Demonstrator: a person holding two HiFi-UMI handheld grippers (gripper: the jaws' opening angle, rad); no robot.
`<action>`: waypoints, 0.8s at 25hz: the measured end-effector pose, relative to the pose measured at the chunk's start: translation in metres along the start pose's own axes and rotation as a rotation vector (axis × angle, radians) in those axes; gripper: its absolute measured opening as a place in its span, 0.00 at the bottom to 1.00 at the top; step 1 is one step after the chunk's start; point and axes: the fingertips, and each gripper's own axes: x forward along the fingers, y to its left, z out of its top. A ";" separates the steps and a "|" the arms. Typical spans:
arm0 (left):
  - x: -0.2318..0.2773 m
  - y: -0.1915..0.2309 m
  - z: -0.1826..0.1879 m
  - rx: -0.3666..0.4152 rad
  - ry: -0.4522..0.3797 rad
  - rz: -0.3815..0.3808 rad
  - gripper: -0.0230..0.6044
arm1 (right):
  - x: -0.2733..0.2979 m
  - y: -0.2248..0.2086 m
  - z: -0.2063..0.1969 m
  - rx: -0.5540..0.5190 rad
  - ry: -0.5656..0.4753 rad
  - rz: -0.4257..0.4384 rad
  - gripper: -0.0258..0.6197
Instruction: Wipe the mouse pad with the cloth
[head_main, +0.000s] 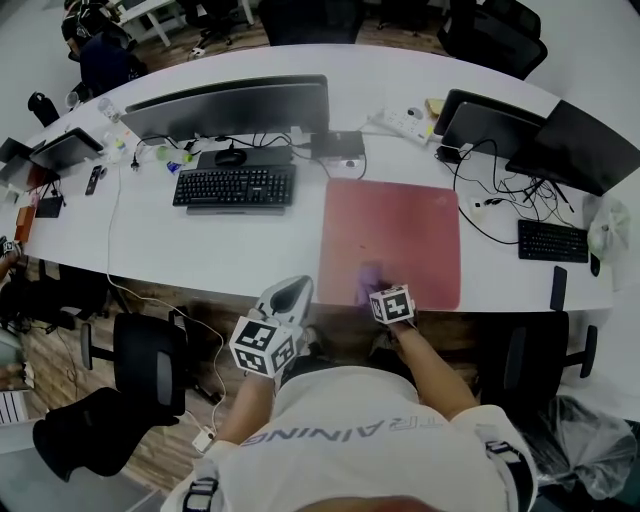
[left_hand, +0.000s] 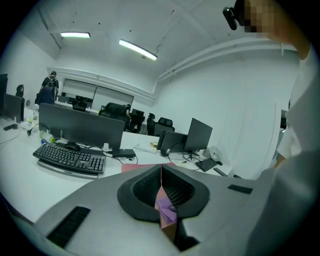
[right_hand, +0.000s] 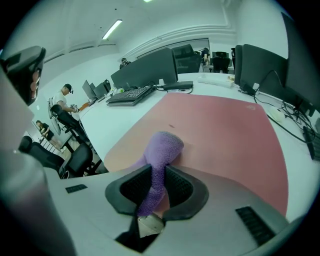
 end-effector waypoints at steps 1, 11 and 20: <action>0.004 -0.009 -0.001 0.000 -0.001 -0.003 0.09 | -0.005 -0.010 -0.005 0.004 0.001 -0.006 0.18; 0.052 -0.097 -0.001 0.029 -0.017 -0.054 0.09 | -0.055 -0.104 -0.044 0.055 -0.013 -0.055 0.19; 0.099 -0.168 0.005 0.055 -0.036 -0.138 0.09 | -0.110 -0.200 -0.087 0.134 -0.034 -0.160 0.19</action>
